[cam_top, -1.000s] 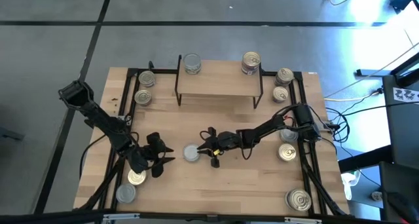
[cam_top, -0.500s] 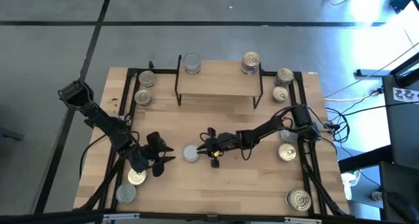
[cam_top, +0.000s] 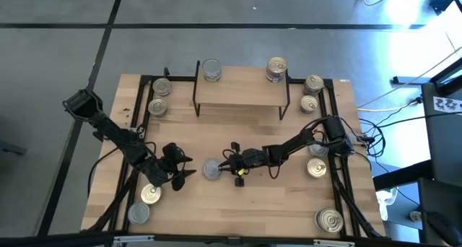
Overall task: Stack canned seafood by type on shelf
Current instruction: Put the green white tuna can on the shelf aligned with the other green white tuna can
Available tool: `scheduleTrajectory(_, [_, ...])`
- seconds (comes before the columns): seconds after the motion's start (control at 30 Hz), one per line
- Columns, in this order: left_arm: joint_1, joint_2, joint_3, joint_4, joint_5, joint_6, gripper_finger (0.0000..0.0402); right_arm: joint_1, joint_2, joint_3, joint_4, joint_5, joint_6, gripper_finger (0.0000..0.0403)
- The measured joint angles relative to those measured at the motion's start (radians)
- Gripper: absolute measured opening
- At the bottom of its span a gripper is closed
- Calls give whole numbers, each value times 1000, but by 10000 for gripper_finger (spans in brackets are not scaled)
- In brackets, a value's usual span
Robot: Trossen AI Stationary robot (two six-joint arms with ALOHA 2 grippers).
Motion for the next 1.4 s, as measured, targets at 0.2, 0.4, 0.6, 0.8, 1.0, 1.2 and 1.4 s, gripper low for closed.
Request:
scheduleTrajectory(0.2, [-1, 0, 0, 0, 0, 58, 265, 0, 3, -3, 43, -4, 0, 67])
scheduleTrajectory(0.4, [-1, 0, 0, 0, 9, 244, 265, 0, 3, -3, 40, -5, 0, 67])
scheduleTrajectory(0.6, [1, 0, 33, 0, 11, 644, 265, -1, 3, -3, 40, -6, 0, 67])
scheduleTrajectory(0.8, [32, 75, 115, 0, 12, 1120, 265, -1, 3, -2, 40, -7, 2, 67])
scheduleTrajectory(1.0, [39, 188, 169, -10, 15, 1405, 265, -1, 3, -2, 40, -7, 3, 67])
scheduleTrajectory(1.2, [39, 289, 202, -10, 48, 1548, 265, -1, 3, -3, 40, -7, 3, 67])
scheduleTrajectory(1.4, [39, 353, 208, 2, 33, 1603, 265, -1, 3, -2, 40, -7, 3, 67])
